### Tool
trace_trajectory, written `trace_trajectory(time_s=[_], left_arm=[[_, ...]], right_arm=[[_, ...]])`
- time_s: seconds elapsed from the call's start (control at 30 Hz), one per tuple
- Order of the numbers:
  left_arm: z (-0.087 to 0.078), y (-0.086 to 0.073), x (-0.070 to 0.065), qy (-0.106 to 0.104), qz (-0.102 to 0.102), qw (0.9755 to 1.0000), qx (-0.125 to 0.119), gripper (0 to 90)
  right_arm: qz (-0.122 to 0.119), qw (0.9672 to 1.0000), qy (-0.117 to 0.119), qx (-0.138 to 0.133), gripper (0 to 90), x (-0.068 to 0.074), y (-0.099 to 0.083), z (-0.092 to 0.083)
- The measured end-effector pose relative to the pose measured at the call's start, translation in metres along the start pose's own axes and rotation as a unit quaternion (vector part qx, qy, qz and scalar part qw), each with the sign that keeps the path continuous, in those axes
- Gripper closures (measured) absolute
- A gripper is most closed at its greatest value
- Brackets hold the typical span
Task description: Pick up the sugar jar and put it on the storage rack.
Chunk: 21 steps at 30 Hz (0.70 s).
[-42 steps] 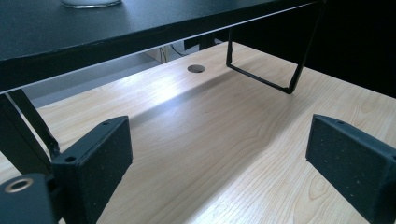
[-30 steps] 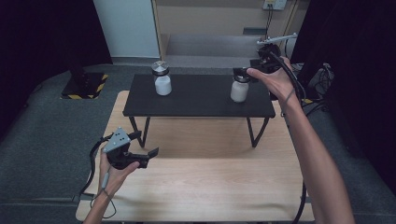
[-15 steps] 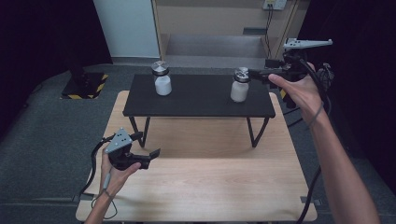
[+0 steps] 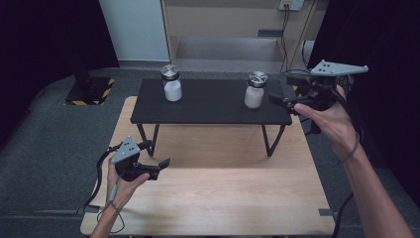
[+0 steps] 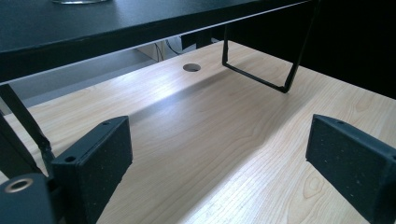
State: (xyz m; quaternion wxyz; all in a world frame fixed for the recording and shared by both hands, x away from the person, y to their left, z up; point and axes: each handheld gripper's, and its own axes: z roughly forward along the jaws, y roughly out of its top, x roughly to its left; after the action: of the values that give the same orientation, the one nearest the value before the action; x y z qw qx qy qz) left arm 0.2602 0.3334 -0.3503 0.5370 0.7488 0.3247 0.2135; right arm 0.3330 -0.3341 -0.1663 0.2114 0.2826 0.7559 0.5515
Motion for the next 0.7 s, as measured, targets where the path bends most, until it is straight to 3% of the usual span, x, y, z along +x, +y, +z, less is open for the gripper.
trace_trajectory(time_s=[0.07,0.37,0.7], left_arm=[[0.001,0.001,-0.001,0.000,0.003,1.0000,0.005,6.1],[0.001,0.000,-0.001,0.000,0.002,1.0000,0.001,6.2],[-0.001,-0.001,-0.002,0.004,0.001,1.0000,-0.004,6.2]], right_arm=[[-0.007,0.9999,0.010,-0.008,7.3,0.004,-0.010,-0.004],[-0.028,0.9992,0.012,-0.025,7.0,0.023,-0.037,-0.012],[-0.023,0.9992,0.026,-0.019,7.0,0.029,-0.079,-0.001]])
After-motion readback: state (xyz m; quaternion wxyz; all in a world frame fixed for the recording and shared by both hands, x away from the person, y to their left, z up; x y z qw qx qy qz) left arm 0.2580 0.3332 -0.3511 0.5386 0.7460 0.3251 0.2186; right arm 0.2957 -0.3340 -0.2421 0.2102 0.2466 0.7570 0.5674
